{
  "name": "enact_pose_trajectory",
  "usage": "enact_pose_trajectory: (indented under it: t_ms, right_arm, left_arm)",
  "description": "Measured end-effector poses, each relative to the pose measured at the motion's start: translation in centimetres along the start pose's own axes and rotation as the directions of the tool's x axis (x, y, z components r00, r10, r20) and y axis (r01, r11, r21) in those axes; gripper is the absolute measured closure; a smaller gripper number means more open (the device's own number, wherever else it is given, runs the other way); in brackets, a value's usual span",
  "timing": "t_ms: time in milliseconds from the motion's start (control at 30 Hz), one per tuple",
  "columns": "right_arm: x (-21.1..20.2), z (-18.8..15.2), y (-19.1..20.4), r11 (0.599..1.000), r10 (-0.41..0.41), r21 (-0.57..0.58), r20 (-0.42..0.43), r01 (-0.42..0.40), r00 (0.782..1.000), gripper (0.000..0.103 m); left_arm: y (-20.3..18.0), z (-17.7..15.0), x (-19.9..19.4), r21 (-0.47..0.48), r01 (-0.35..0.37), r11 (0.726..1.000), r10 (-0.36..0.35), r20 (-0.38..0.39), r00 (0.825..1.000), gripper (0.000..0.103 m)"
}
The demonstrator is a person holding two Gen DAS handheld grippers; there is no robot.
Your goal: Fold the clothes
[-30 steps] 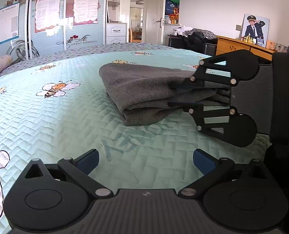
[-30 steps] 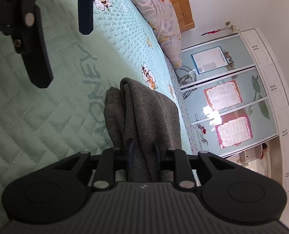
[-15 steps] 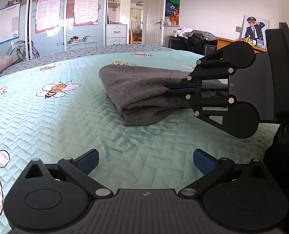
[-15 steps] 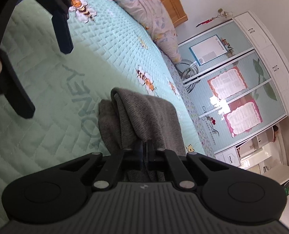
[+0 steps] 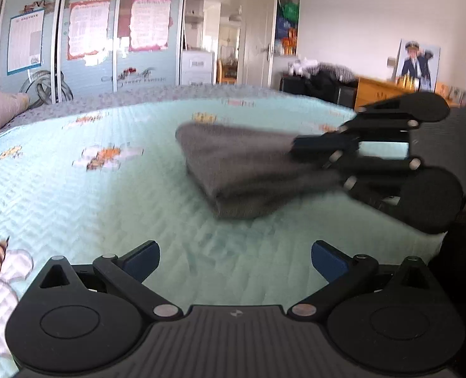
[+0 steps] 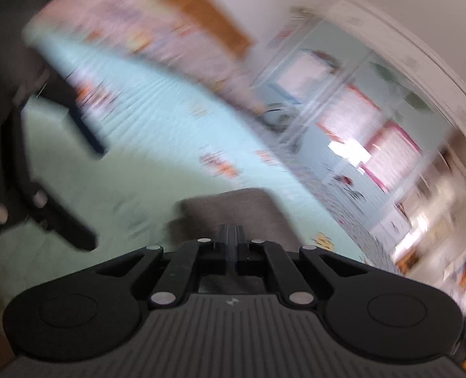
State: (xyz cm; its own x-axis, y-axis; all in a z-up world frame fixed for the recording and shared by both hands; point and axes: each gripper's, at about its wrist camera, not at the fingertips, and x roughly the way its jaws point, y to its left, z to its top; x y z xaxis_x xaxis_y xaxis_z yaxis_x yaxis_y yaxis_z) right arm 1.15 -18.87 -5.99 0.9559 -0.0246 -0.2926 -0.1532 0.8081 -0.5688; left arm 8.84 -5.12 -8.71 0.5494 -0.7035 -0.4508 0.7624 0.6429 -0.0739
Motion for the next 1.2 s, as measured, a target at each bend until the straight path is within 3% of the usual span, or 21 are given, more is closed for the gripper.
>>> enact_pose_trajectory:
  t_ms: [100,167,200,333,400,467,500,633,700,767,900,1067,1133,1200]
  right_arm:
    - [1.3,-2.2,-2.9,0.997,-0.052,0.049,-0.112,0.058,0.992,0.090]
    - [3.0,-5.0,-4.0,0.995,0.029,0.103,-0.267,-0.002,0.963,0.090]
    - [3.0,-5.9,-4.4,0.990,0.059,0.142,-0.291,-0.018,0.955,0.090]
    - [-0.3,-6.0,-5.3,0.973,0.048,0.232,-0.215,0.003,0.976,0.086]
    - [-1.7,-5.7,-6.4,0.962,0.001,0.269,-0.158,0.042,0.987,0.075]
    - [-2.2,-5.9,-8.0,0.943,-0.042,0.323,-0.136,0.084,0.990,0.048]
    - [-1.9,-6.2,-8.6,0.935,-0.046,0.342,-0.140,0.092,0.989,0.043]
    - [0.4,-10.0,-9.1,0.932,0.053,0.360,-0.259,0.046,0.964,0.042]
    - [-0.2,-10.5,-8.4,0.942,0.040,0.332,-0.250,0.047,0.967,0.042]
    - [-1.2,-10.1,-8.8,0.928,0.029,0.370,-0.210,0.052,0.977,0.042]
    - [-2.3,-8.1,-11.0,0.894,-0.028,0.443,-0.093,0.066,0.995,0.041]
    - [0.3,-7.3,-14.0,0.820,0.007,0.572,-0.075,0.037,0.997,0.034]
    - [1.9,-8.3,-13.7,0.808,0.042,0.587,-0.146,0.053,0.988,0.032]
    - [2.9,-9.8,-13.0,0.799,0.107,0.599,-0.234,0.056,0.966,0.031]
  left_arm:
    - [-0.7,2.4,0.8,0.023,0.043,0.999,-0.044,0.041,0.998,0.001]
    - [-1.7,4.2,2.0,0.062,0.068,0.996,-0.072,0.054,0.996,0.001]
    - [-2.1,5.0,2.8,0.076,0.077,0.994,-0.081,0.055,0.995,0.001]
    - [-3.8,7.3,6.0,0.122,0.102,0.987,-0.109,0.054,0.993,0.001]
    - [-4.2,7.4,8.1,0.118,0.122,0.985,-0.124,0.010,0.992,0.001]
    - [-4.3,6.5,10.2,0.112,0.125,0.986,-0.119,-0.056,0.991,0.001]
    - [-4.2,5.7,11.0,0.117,0.113,0.987,-0.105,-0.078,0.991,0.001]
    - [-5.2,3.2,11.5,0.240,0.081,0.967,-0.062,-0.088,0.994,0.001]
    - [-6.0,2.6,11.3,0.315,0.057,0.947,-0.028,-0.097,0.995,0.001]
    - [-6.4,2.9,11.0,0.345,0.045,0.937,-0.009,-0.105,0.994,0.001]
    - [-6.0,5.1,9.5,0.273,0.074,0.959,-0.055,-0.073,0.996,0.001]
    - [-5.5,8.2,9.1,0.184,0.094,0.978,-0.092,-0.015,0.996,0.001]
    - [-4.7,8.1,11.3,0.133,0.059,0.989,-0.045,-0.106,0.993,0.001]
    - [-4.1,7.2,13.5,0.100,0.013,0.995,0.006,-0.192,0.981,0.001]
